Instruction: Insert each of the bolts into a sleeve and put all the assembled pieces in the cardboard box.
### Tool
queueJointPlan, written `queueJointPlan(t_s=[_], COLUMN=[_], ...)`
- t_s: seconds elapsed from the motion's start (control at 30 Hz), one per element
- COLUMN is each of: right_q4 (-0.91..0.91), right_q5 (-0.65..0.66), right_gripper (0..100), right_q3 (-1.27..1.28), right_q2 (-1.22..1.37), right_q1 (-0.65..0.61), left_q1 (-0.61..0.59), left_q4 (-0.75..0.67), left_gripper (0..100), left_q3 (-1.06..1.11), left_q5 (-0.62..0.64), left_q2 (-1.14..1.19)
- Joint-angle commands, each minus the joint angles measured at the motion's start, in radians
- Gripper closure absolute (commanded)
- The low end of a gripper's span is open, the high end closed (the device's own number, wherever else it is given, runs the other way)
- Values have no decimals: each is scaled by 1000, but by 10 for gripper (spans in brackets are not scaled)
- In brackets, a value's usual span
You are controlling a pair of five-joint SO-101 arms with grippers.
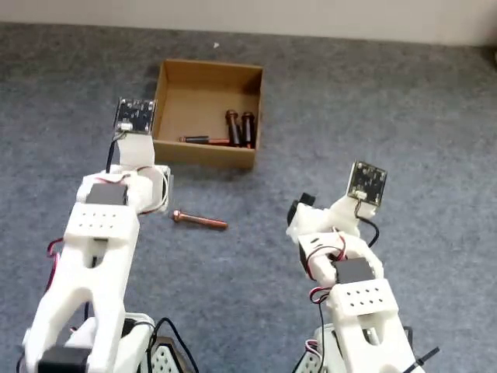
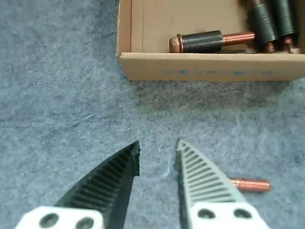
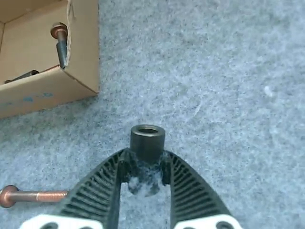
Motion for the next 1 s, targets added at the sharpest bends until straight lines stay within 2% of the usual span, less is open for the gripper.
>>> queueJointPlan(t_s=[0.0,0.17,0.3,0.4,0.57,0.7,0.97], right_q4=[-28,-28,-28,-28,-28,-28,-28], right_q5=[8,8,8,8,8,8,8], right_gripper=[995,995,995,995,995,995,995], right_q3=[-8,-8,-7,-7,-7,-7,-7], right_q2=[-25,-25,-25,-25,-25,-25,-25], right_q1=[12,12,12,12,12,12,12], left_q1=[91,165,174,173,182,183,282], left_q4=[8,8,15,78,276,350,348], left_gripper=[979,982,950,904,879,894,947], left_q3=[62,179,211,203,125,50,28], left_q5=[-6,-6,-6,-6,5,209,545], left_q2=[-130,-252,-302,-305,-303,-302,-302])
